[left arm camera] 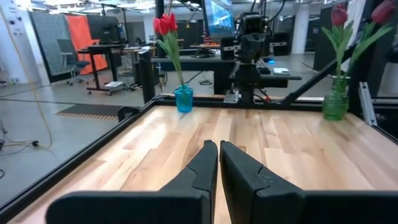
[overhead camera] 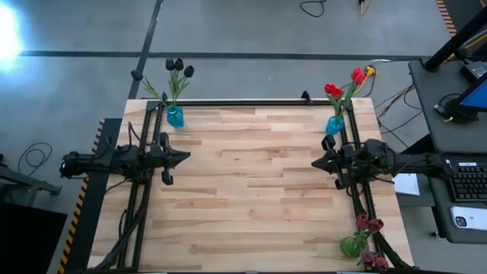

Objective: Sort flowers into vase by color
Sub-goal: Return to Home Position

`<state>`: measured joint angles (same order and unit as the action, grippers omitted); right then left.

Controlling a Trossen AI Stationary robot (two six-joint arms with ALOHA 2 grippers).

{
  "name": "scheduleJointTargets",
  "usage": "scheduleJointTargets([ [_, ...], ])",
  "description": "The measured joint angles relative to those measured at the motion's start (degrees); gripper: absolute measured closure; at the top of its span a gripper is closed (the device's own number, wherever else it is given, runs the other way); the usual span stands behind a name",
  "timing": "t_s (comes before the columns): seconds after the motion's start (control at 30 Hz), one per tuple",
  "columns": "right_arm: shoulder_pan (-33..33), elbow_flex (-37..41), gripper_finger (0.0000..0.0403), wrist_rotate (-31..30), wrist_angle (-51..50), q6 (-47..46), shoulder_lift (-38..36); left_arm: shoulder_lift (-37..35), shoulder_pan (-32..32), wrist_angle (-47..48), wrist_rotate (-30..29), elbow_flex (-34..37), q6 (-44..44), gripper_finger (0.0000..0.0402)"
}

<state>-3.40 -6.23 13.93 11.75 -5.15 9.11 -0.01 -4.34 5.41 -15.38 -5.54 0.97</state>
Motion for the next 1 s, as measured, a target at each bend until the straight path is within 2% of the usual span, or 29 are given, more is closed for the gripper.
scheduleJointTargets([
  [0.23, 0.00, 1.22, 0.0393, 0.02, -1.68, -0.30, -4.36, 0.00, 0.00, 0.24, 1.49, 0.00, -0.89, 0.0396],
  [0.4, 0.00, 4.71, 0.0393, -0.01, 1.37, -1.52, -9.08, 0.00, 0.00, 0.24, 1.49, 0.00, -0.98, 0.0396],
  [0.67, 0.13, 5.54, 0.0393, 0.48, 3.05, -0.98, -7.95, 0.25, 0.00, 0.23, 1.47, 0.00, -1.38, 0.0396],
  [0.87, 0.13, 5.57, 0.0393, 0.25, -2.77, 0.01, -7.84, 0.33, 0.00, 0.29, 1.55, 0.00, -0.14, 0.0396],
  [1.0, 0.13, 5.57, 0.0393, -3.91, -6.33, 1.71, -7.81, 0.02, -0.02, 0.12, 3.10, 0.00, 2.43, 0.0396],
])
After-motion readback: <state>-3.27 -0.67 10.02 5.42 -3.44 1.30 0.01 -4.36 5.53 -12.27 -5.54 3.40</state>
